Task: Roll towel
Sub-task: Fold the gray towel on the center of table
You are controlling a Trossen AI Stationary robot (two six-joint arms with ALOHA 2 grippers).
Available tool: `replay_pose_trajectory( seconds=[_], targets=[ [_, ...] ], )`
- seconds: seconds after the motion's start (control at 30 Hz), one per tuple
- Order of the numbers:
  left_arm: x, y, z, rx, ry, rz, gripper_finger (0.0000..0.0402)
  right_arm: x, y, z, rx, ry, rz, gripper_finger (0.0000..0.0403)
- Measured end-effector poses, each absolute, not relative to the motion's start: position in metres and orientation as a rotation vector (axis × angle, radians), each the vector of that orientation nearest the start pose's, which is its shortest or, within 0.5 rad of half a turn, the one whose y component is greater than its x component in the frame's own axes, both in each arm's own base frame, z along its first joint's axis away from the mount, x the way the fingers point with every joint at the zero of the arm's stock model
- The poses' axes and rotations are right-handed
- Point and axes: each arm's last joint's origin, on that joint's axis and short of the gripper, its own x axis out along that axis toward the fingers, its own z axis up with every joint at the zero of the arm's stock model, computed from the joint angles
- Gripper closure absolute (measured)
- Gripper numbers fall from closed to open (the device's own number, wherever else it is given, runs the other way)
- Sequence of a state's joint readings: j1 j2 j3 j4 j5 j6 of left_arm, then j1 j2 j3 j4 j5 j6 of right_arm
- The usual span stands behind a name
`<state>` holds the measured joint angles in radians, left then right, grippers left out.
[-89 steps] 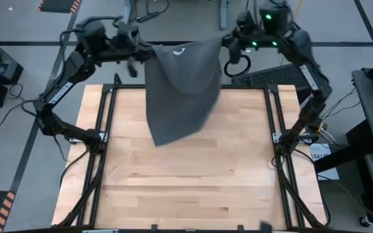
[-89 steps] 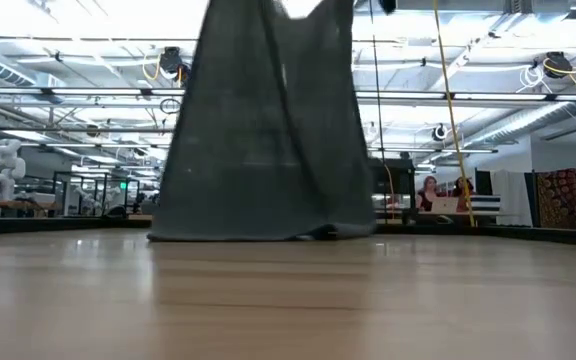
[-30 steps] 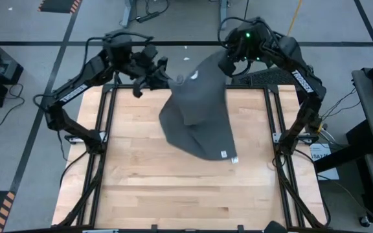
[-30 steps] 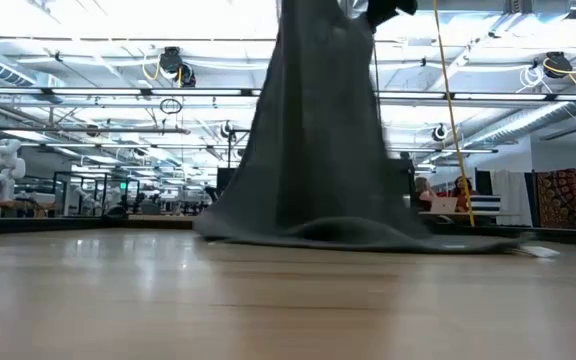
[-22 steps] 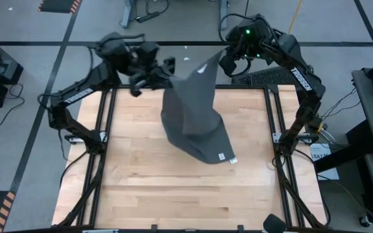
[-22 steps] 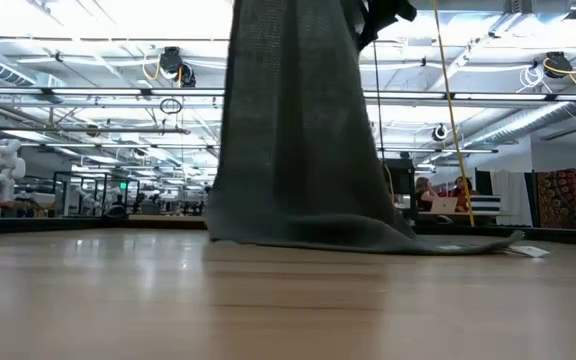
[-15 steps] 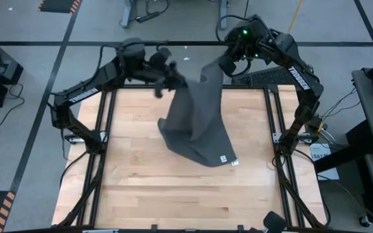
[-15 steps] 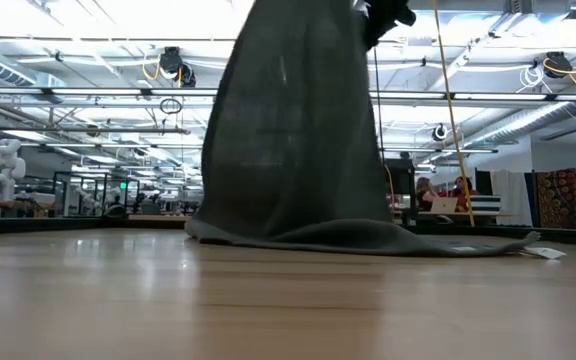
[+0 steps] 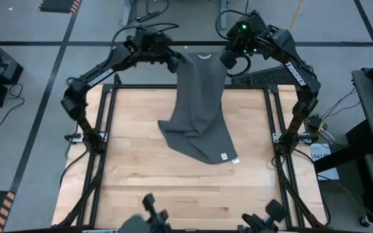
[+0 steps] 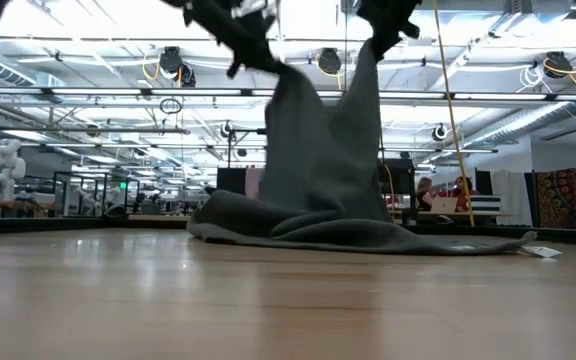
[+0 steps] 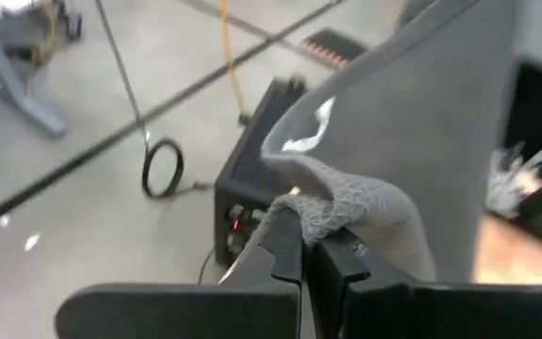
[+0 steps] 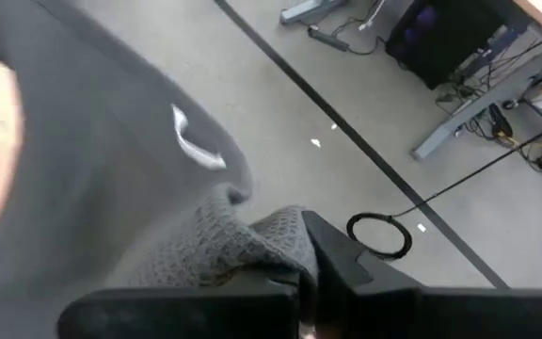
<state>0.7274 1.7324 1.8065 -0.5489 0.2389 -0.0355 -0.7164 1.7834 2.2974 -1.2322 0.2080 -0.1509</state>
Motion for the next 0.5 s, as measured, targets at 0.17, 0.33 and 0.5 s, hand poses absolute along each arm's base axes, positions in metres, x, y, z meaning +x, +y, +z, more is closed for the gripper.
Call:
replay_pose_trajectory(
  seconds=[0.17,0.33,0.5],
  targets=[
    [0.301,0.282,0.366,-0.281,0.490,0.526,0.0400,0.267,-0.249,0.448,0.031,0.829,-0.819,0.0403],
    [0.299,0.303,0.338,-0.333,0.577,0.602,0.0400,0.282,-0.273,0.414,0.074,0.936,-0.814,0.0403],
    [0.297,0.313,0.328,-0.347,0.603,0.625,0.0400,0.288,-0.283,0.397,0.130,0.982,-0.828,0.0396]
  ],
)
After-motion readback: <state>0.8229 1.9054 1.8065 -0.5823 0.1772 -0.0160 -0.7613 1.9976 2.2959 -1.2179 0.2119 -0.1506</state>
